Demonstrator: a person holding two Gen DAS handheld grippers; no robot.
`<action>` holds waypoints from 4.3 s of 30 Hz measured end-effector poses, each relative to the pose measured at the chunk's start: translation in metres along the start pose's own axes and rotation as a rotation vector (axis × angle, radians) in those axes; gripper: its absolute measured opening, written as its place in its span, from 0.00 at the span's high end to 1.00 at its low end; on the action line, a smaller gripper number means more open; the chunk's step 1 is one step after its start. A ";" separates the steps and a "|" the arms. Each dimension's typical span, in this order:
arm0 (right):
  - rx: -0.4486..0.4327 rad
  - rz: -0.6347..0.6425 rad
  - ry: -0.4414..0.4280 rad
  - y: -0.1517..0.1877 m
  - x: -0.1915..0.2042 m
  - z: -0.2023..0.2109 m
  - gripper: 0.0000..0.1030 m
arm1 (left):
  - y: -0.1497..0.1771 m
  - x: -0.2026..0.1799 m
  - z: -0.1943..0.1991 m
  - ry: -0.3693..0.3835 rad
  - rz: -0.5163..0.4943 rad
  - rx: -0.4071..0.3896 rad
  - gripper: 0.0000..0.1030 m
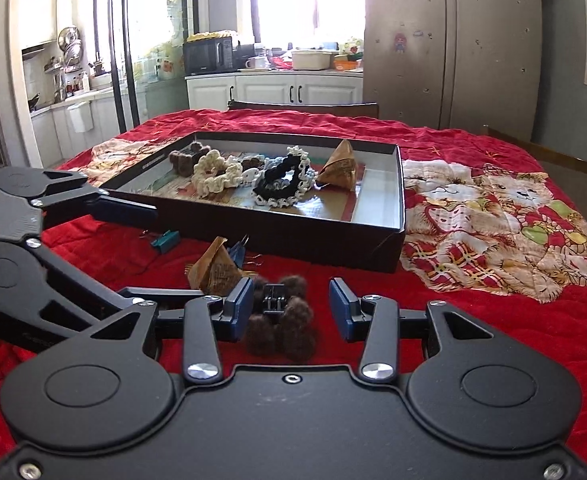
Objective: Organize objects
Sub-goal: 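Withdraw both tools from the box toward the brown pom-pom clip and paper packet, then grasp the paper pyramid packet with the left tool while the right tool grasps the brown pom-pom clip, then lift the packet and pom-pom clip and carry them over the box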
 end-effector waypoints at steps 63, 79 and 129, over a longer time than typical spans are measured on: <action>0.062 0.000 -0.036 0.010 0.002 -0.004 0.71 | 0.002 -0.003 -0.011 0.082 -0.033 -0.004 0.64; 0.021 -0.002 -0.043 -0.001 0.004 0.015 0.71 | -0.003 0.005 0.014 0.089 0.014 -0.043 0.64; -0.056 0.045 -0.048 -0.096 0.040 -0.053 0.71 | -0.022 0.113 0.013 -0.121 0.222 -0.094 0.64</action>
Point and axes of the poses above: each gripper's, at about its wrist camera, not at the fingertips, and z roughly against the way its jaws point, x to its left, y to its underside, the point moved 3 cm from there along -z, roughly the way its jaws point, and after that the axes turned 2 degrees about -x, right-handed, at the moved point
